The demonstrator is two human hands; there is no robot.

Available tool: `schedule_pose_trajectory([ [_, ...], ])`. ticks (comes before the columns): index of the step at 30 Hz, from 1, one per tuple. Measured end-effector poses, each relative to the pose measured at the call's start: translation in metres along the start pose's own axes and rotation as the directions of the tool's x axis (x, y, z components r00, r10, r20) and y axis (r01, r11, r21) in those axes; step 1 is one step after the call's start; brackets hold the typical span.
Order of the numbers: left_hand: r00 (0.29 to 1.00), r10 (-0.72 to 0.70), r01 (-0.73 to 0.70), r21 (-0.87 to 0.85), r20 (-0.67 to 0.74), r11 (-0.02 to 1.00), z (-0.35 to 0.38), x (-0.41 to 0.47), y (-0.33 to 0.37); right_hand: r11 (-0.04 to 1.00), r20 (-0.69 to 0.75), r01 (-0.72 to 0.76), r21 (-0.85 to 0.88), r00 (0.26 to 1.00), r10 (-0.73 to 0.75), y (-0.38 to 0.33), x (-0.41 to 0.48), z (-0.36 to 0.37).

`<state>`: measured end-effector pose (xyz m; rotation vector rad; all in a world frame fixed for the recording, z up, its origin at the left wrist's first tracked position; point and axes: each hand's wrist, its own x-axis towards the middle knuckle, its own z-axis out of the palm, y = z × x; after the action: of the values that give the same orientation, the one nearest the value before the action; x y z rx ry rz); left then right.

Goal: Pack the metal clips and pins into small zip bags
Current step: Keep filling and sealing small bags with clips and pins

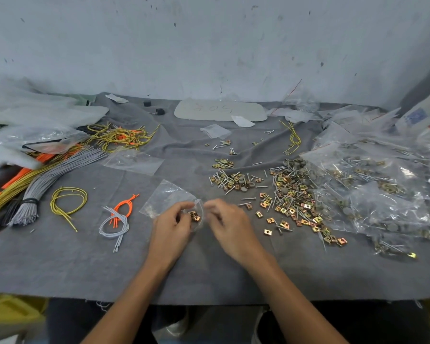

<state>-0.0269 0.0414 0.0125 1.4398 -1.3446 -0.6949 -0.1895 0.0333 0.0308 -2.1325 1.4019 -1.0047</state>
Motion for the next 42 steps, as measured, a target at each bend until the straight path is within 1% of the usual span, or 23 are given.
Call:
schedule_pose_trajectory([
  [2, 1.0, 0.011, -0.011, 0.016, -0.008, 1.0, 0.0, 0.0, -0.002, 0.985, -0.107, -0.082, -0.152, 0.992, 0.066, 0.014, 0.007, -0.02],
  [4, 1.0, 0.005, -0.005, 0.028, -0.017, 1.0, 0.0, 0.001, -0.004, 0.932, -0.184, -0.193, -0.307, 0.973, 0.141, 0.028, 0.013, -0.039],
  [5, 1.0, 0.002, -0.002, 0.03, -0.019, 1.0, 0.001, 0.001, -0.004, 0.894, -0.202, -0.254, -0.368, 0.961, 0.189, 0.033, 0.015, -0.046],
  [7, 1.0, 0.0, 0.0, 0.03, -0.014, 1.0, 0.001, 0.001, -0.004, 0.801, -0.18, -0.339, -0.494, 0.941, 0.287, 0.039, 0.019, -0.053],
  [9, 1.0, 0.002, -0.002, 0.027, -0.011, 1.0, 0.001, 0.001, -0.003, 0.744, -0.139, -0.349, -0.57, 0.933, 0.332, 0.041, 0.022, -0.053],
  [13, 1.0, 0.017, -0.016, 0.038, -0.016, 0.999, 0.001, 0.001, -0.002, 0.739, -0.129, -0.324, -0.591, 0.942, 0.31, 0.04, 0.02, -0.051],
  [14, 1.0, 0.017, -0.017, 0.037, -0.016, 0.999, 0.001, 0.001, -0.001, 0.752, -0.136, -0.316, -0.578, 0.946, 0.293, 0.039, 0.019, -0.05],
  [15, 1.0, 0.017, -0.016, 0.037, -0.015, 0.999, 0.001, 0.0, 0.0, 0.792, -0.144, -0.297, -0.533, 0.955, 0.261, 0.037, 0.017, -0.048],
  [18, 1.0, 0.009, -0.009, 0.035, -0.02, 0.999, 0.001, 0.0, 0.001, 0.962, -0.105, -0.163, -0.217, 0.984, 0.143, 0.022, 0.01, -0.038],
  [19, 1.0, 0.011, -0.01, 0.035, -0.021, 0.999, 0.001, 0.0, 0.002, 0.985, -0.075, -0.125, -0.12, 0.99, 0.116, 0.015, 0.008, -0.032],
  [21, 1.0, 0.021, -0.02, 0.034, -0.019, 0.999, -0.001, -0.001, 0.004, 0.997, -0.031, -0.071, -0.037, 0.997, 0.069, 0.003, 0.005, -0.018],
  [24, 0.995, 0.1, -0.1, 0.143, 0.014, 0.985, 0.0, -0.006, 0.007, 0.999, 0.023, -0.027, -0.022, 0.999, 0.027, -0.008, 0.003, 0.005],
  [28, 0.959, 0.271, -0.282, 0.36, 0.081, 0.889, 0.004, -0.015, 0.005, 0.999, 0.081, -0.047, -0.005, 0.996, 0.047, -0.008, 0.002, 0.021],
  [30, 0.951, 0.303, -0.305, 0.375, 0.064, 0.875, 0.004, -0.02, 0.005, 0.997, 0.073, -0.055, 0.059, 0.996, 0.051, -0.006, -0.001, 0.021],
  [31, 0.953, 0.301, -0.29, 0.332, 0.02, 0.898, 0.002, -0.021, 0.006, 0.993, 0.053, -0.066, 0.098, 0.997, 0.061, -0.005, -0.002, 0.021],
  [32, 0.959, 0.274, -0.249, 0.256, -0.067, 0.934, 0.0, -0.021, 0.007, 0.988, 0.024, -0.08, 0.129, 0.997, 0.077, -0.004, -0.003, 0.021],
  [33, 0.959, 0.205, -0.176, 0.156, -0.196, 0.972, -0.003, -0.02, 0.008, 0.985, -0.004, -0.092, 0.148, 0.996, 0.094, -0.004, -0.003, 0.02],
  [34, 0.94, 0.095, -0.087, 0.037, -0.328, 0.995, -0.007, -0.018, 0.01, 0.983, -0.028, -0.103, 0.152, 0.994, 0.108, -0.003, -0.004, 0.02],
  [35, 0.906, -0.024, -0.01, -0.077, -0.423, 0.997, -0.011, -0.015, 0.011, 0.983, -0.044, -0.11, 0.144, 0.992, 0.117, -0.003, -0.004, 0.02],
  [36, 0.875, -0.109, 0.042, -0.151, -0.472, 0.988, -0.013, -0.012, 0.01, 0.984, -0.048, -0.116, 0.132, 0.991, 0.123, -0.003, -0.004, 0.02],
  [37, 0.864, -0.143, 0.069, -0.167, -0.483, 0.983, -0.014, -0.011, 0.01, 0.986, -0.042, -0.116, 0.121, 0.992, 0.122, -0.002, -0.004, 0.02],
  [39, 0.901, -0.1, 0.068, -0.089, -0.422, 0.994, -0.013, -0.012, 0.012, 0.991, -0.018, -0.098, 0.093, 0.995, 0.1, -0.004, -0.006, 0.019],
  [42, 0.973, 0.017, -0.002, 0.066, -0.23, 0.998, -0.007, -0.012, 0.011, 0.996, 0.034, -0.049, 0.072, 0.998, 0.047, -0.007, -0.007, 0.018],
])
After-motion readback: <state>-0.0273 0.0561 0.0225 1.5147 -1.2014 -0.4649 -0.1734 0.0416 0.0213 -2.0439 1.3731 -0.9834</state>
